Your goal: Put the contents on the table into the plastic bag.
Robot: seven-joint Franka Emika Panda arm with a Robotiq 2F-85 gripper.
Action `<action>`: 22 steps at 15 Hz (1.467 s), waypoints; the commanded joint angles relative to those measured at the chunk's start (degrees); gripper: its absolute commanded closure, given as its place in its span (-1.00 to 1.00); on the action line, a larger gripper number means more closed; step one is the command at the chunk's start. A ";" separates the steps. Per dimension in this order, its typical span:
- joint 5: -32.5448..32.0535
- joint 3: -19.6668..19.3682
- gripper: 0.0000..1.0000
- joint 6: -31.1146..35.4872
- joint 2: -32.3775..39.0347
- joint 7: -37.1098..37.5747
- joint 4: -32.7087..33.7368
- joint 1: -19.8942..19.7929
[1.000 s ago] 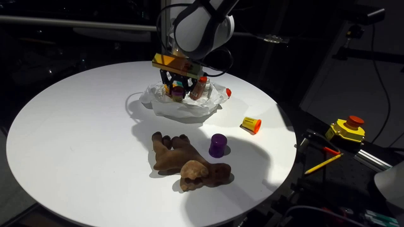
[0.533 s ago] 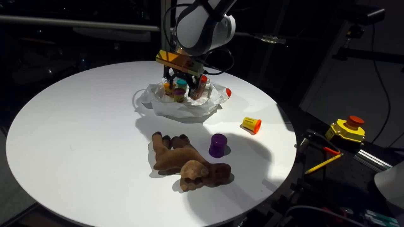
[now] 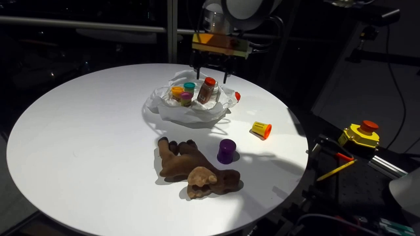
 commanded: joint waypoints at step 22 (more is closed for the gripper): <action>-37.15 0.86 -1.00 23.64 -0.19 -36.86 -26.16 -12.14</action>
